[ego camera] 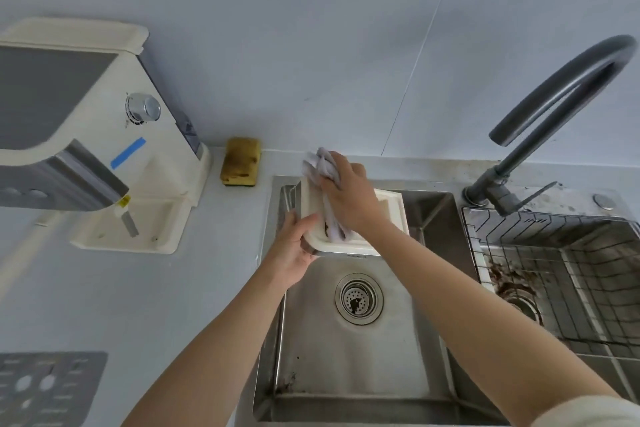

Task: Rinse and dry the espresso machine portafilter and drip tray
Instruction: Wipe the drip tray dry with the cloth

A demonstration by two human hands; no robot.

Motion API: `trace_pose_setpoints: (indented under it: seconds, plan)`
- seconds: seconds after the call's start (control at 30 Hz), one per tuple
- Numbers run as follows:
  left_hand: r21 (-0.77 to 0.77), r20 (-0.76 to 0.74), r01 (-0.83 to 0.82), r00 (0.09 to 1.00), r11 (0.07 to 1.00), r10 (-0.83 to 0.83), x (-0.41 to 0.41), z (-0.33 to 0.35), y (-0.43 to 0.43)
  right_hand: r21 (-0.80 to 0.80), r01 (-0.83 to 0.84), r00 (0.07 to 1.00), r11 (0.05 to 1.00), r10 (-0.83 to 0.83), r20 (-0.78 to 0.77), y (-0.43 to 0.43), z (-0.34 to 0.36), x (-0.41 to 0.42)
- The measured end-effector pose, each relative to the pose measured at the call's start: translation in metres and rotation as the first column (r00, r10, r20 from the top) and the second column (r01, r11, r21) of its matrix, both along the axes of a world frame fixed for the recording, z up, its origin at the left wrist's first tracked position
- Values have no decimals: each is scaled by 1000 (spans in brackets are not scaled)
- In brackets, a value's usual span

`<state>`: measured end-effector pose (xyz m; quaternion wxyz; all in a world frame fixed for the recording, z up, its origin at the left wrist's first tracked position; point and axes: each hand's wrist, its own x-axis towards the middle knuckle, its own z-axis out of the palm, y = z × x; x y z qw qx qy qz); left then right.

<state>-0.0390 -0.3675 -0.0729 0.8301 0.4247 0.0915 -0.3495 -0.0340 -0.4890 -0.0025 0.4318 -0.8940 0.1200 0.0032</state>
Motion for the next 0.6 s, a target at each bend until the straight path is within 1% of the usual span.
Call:
trace_pose_setpoints:
  seconds: [0.13, 0.2, 0.27, 0.4, 0.5, 0.6]
  plan:
    - [-33, 64, 53, 997, 998, -51, -6, 5, -1, -116, 27, 1000, 993, -29, -8, 13, 3, -9]
    - [-53, 88, 66, 994, 996, -61, -9, 7, 0, -161, 29, 999, 986, -35, -36, 15, 3, -11]
    - [-74, 65, 36, 997, 997, -31, -13, 5, -1, -187, 11, 997, 982, -24, -71, 15, 4, -15]
    - [-70, -3, -28, 1000, 997, 27, -20, 4, -5, -319, -86, 991, 944, 47, -128, 17, 2, -23]
    - [-67, 27, -48, 998, 997, 50, -18, 5, -5, -432, -222, 971, 874, 156, -182, 17, -2, -26]
    - [-80, 94, -48, 994, 996, 55, -13, 7, -1, -401, -268, 955, 876, 188, -228, 18, 6, -34]
